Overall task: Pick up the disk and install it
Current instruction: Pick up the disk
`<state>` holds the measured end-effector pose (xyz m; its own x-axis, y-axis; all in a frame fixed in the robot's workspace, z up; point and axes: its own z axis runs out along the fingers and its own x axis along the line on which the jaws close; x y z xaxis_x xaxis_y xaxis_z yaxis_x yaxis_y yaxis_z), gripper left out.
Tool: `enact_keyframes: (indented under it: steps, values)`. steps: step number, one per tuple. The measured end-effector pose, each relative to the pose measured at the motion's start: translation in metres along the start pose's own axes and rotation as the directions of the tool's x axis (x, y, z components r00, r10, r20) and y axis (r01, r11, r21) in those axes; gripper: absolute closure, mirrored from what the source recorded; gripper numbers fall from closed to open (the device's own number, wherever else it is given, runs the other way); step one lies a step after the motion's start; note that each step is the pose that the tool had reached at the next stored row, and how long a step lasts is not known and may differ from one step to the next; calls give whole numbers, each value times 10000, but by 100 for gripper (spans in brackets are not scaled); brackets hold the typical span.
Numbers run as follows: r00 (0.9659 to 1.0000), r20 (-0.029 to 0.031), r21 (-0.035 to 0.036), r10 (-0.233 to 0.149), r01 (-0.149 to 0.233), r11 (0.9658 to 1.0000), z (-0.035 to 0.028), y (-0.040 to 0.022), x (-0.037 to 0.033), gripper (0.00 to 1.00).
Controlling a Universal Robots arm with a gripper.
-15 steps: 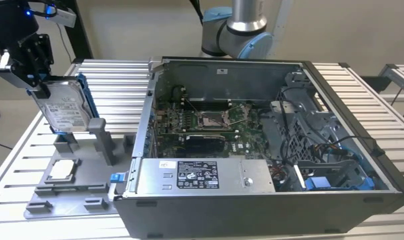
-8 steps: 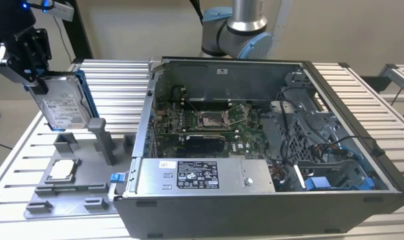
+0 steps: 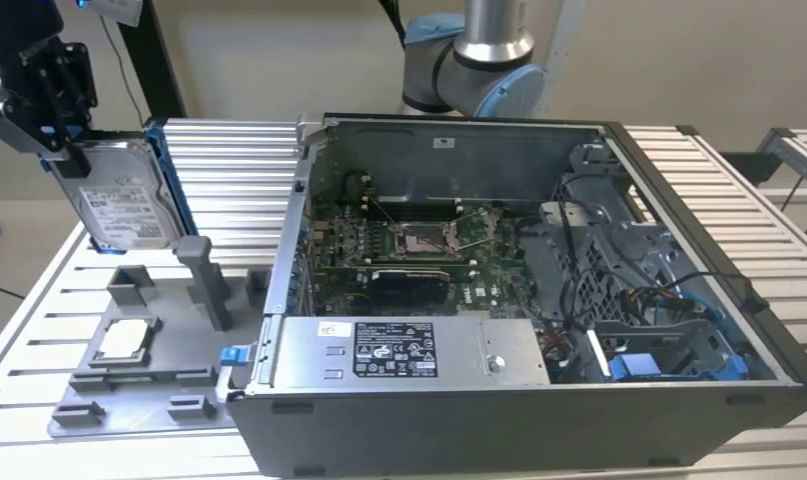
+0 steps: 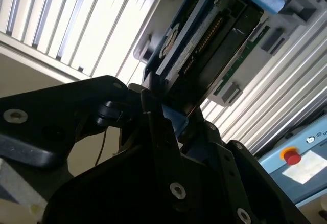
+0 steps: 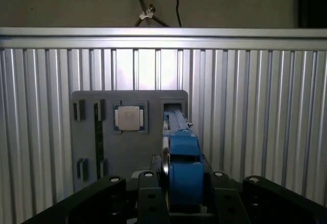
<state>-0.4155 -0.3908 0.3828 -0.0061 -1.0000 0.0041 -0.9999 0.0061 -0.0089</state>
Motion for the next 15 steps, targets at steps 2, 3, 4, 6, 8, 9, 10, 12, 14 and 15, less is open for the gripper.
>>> enact_keyframes:
  steps: [2,3,4,6,8,9,10,12,14,15]
  values:
    - [10000,0,-1,0,0,10000,-35,0,0,100]
    - [10000,0,-1,0,0,10000,-54,0,0,100]
    - [10000,0,0,0,0,10000,-71,0,1,100]
    - [10000,0,-1,0,0,10000,-109,-1,0,100]
    - [10000,0,-1,0,0,10000,-144,-1,1,100]
    - [10000,0,-1,0,0,10000,-162,-1,1,100]
    - [10000,0,-1,0,0,10000,-179,-1,1,100]
    - [10000,-1,-1,0,0,10000,-217,-2,1,100]
    - [10000,0,-1,0,0,10000,-252,-2,1,100]
    - [10000,0,0,0,0,10000,-268,-2,1,100]
